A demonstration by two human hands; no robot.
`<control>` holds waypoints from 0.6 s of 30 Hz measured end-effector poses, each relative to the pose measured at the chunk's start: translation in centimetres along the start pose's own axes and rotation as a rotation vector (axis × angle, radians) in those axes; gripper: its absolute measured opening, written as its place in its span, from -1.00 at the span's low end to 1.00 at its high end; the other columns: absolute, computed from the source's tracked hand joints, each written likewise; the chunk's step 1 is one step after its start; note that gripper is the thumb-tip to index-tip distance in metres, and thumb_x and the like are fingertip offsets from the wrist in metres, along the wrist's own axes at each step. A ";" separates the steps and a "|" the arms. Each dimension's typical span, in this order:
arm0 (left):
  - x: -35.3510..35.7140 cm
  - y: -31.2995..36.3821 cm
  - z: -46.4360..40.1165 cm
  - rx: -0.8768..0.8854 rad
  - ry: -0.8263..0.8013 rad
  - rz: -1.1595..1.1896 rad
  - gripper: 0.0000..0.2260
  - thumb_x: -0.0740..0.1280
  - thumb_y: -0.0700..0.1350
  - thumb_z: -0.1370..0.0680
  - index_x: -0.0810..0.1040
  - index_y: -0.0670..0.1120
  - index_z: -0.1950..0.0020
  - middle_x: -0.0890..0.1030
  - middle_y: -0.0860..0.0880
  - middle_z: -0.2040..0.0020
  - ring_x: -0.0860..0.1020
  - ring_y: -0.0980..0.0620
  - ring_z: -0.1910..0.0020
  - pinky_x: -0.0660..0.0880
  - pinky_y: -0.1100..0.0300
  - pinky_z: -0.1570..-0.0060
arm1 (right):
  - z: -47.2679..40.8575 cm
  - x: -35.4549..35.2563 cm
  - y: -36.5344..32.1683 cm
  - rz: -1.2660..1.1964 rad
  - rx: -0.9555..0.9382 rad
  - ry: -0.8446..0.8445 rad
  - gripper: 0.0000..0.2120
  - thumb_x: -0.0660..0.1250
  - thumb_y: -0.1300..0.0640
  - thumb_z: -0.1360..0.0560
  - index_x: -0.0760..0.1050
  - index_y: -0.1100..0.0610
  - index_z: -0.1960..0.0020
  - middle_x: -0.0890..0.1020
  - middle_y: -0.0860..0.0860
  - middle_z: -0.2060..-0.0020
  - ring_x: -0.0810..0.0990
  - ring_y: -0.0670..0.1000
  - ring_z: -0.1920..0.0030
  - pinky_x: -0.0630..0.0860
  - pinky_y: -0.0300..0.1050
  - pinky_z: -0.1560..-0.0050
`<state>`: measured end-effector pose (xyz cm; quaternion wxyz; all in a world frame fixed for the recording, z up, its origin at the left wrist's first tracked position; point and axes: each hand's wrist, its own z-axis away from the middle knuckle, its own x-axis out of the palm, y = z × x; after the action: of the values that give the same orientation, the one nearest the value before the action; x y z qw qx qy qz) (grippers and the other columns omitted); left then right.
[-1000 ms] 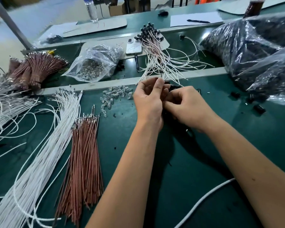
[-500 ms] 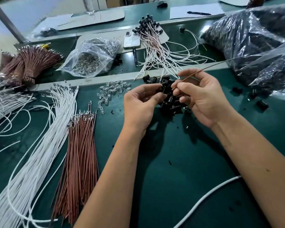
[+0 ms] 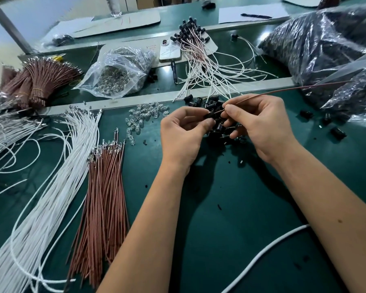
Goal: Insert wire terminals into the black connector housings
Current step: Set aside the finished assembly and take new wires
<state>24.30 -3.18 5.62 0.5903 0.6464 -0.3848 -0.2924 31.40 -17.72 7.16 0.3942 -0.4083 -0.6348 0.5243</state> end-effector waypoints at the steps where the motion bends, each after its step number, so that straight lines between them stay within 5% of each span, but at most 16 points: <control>1: 0.0 0.0 0.0 0.002 -0.003 0.001 -0.77 0.56 -0.36 -0.40 0.70 -0.04 0.14 0.74 -0.10 0.16 0.71 -0.08 0.15 0.65 0.07 -0.01 | 0.0 0.0 0.0 0.000 -0.001 -0.002 -0.92 0.45 0.31 -0.56 0.67 0.17 0.08 0.73 0.10 0.27 0.67 0.00 0.33 0.55 -0.21 0.46; 9: 0.1 0.3 0.0 -0.022 -0.043 0.124 -0.83 0.48 -0.40 -0.46 0.71 -0.18 0.05 0.74 -0.18 0.11 0.72 -0.15 0.08 0.64 0.06 -0.08 | -0.1 0.2 0.5 -0.032 0.024 0.010 -0.94 0.49 0.31 -0.53 0.71 0.19 0.07 0.71 0.10 0.28 0.57 -0.03 0.36 0.43 -0.24 0.52; 18: 0.7 0.6 0.5 -0.134 -0.044 0.329 -0.82 0.46 -0.43 -0.47 0.66 -0.22 -0.01 0.72 -0.20 0.10 0.71 -0.10 0.09 0.64 0.16 -0.02 | -0.1 0.4 0.4 -0.366 0.207 -0.048 -0.88 0.48 0.26 -0.43 0.66 0.28 0.05 0.66 0.07 0.34 0.48 -0.09 0.40 0.32 -0.31 0.52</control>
<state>24.18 -4.00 6.25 0.6634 0.5273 -0.4780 -0.2312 31.37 -17.24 6.80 0.5076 -0.2308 -0.6504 0.5158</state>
